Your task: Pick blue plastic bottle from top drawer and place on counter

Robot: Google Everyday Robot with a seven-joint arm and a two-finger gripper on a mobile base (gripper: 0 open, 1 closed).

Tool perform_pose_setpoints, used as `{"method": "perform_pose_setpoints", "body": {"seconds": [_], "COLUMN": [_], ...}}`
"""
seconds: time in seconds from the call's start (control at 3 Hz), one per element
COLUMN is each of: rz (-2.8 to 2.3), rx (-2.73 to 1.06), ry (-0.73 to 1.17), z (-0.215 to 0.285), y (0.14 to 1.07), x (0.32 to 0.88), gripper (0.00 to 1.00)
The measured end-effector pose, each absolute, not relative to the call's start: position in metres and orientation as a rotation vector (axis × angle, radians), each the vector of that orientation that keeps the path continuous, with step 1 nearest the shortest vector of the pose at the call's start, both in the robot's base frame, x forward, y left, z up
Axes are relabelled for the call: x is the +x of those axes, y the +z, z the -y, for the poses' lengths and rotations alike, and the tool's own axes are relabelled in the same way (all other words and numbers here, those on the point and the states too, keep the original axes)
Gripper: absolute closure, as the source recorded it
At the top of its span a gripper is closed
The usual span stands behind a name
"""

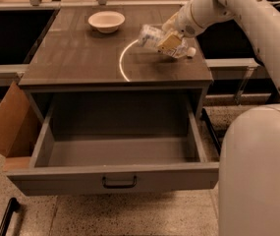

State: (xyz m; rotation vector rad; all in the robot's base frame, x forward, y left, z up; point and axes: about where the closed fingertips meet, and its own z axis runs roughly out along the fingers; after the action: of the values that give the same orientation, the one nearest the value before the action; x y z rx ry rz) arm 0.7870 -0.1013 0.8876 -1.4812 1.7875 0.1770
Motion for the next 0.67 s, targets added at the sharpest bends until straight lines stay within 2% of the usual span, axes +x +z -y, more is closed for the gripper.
{"method": "perform_pose_setpoints", "body": {"seconds": [0.33, 0.67], "rz": [-1.792, -1.795], "rx": [-1.481, -1.468], "ry": [0.179, 0.171], "z": [0.1019, 0.1076], "y": [0.8867, 0.8896], "x": [0.7879, 0.7869], "gripper": [0.0, 0.0]}}
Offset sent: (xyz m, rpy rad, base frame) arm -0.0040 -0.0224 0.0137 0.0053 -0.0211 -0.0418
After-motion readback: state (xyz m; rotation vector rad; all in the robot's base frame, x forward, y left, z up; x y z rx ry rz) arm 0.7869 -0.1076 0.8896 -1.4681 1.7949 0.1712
